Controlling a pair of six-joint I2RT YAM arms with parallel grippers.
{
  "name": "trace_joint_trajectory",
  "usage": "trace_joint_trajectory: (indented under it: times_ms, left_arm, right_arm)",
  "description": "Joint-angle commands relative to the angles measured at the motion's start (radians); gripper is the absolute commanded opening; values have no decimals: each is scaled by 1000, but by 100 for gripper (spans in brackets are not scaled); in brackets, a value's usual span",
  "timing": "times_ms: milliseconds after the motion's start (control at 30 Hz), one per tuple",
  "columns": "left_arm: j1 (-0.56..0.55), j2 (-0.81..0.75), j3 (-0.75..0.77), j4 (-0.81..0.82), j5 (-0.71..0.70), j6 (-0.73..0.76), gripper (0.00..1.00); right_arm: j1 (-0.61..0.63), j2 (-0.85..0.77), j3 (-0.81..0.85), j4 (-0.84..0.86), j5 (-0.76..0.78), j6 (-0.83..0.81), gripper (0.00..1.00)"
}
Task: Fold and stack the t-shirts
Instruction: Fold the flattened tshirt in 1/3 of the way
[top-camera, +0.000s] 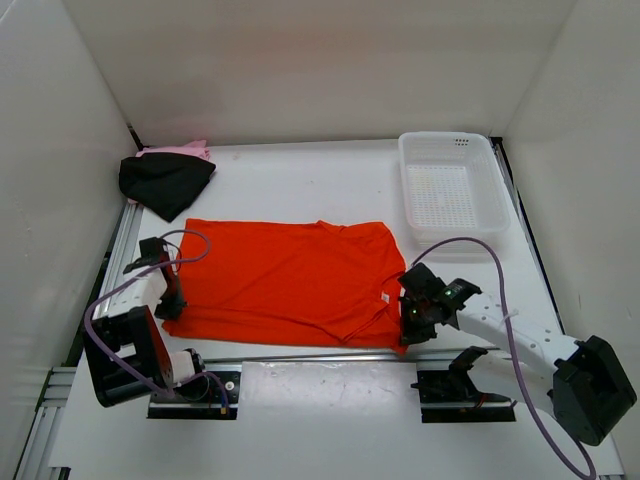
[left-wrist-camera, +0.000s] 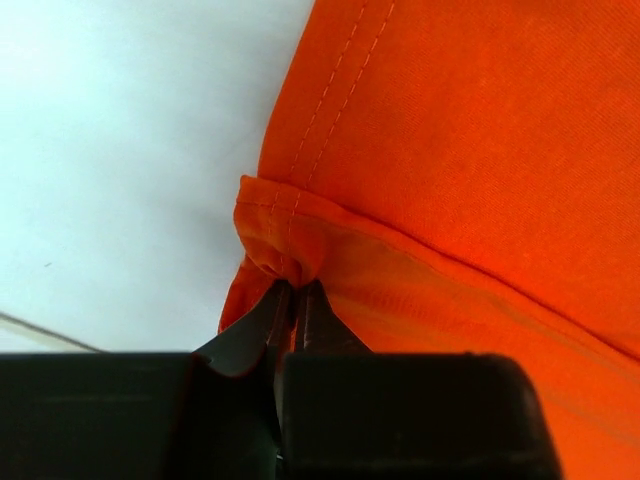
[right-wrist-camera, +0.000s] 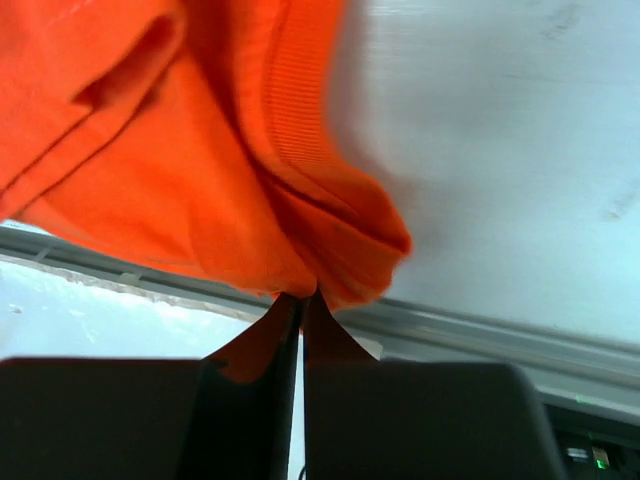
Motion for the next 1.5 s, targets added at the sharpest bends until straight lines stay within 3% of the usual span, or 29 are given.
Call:
trace_joint_trajectory:
  times_ms: [0, 267, 333, 367, 400, 500, 633, 800, 933, 1033, 1067, 1167, 1333, 1467]
  left_arm:
    - [3, -51, -8, 27, -127, 4, 10]
    - [3, -51, -9, 27, -182, 4, 10]
    - [3, -60, -25, 27, -182, 4, 10]
    - [3, -74, -40, 16, -170, 4, 17]
    - [3, -83, -54, 16, -170, 4, 19]
    - [3, -115, -66, 7, -159, 4, 27]
    - [3, -147, -75, -14, -122, 4, 31]
    - [3, -134, -75, -24, -112, 4, 31]
    - [3, -99, -66, -24, -112, 4, 30]
    - [3, -98, -66, -24, -124, 4, 24]
    - [3, -108, -66, -24, -148, 4, 20]
    - [3, -132, -75, -24, -185, 4, 12]
    - [3, -166, -84, -33, -224, 4, 12]
    - [3, -177, -60, -118, -213, 4, 12]
  right_arm:
    - [-53, 15, 84, -113, 34, 7, 0]
    - [-112, 172, 164, -222, 29, 63, 0]
    - [-113, 187, 141, -172, -21, 54, 15]
    - [-113, 187, 120, -146, -46, 54, 24]
    - [-113, 187, 110, -112, -61, 54, 38]
    - [-113, 173, 110, -92, -75, 41, 55]
    - [-113, 89, 110, -58, -110, -1, 68]
    - [-113, 118, 43, 45, -204, -2, 70]
    - [-113, 242, 32, 69, -204, -2, 59]
    - [-122, 267, 32, 42, -180, -2, 37]
    - [-122, 267, 32, 14, -169, -2, 18]
    - [-148, 199, 23, -44, -130, 37, 0]
    - [-169, 104, -8, -67, -144, 87, 0]
    - [-169, 124, 1, -119, -144, 97, 0]
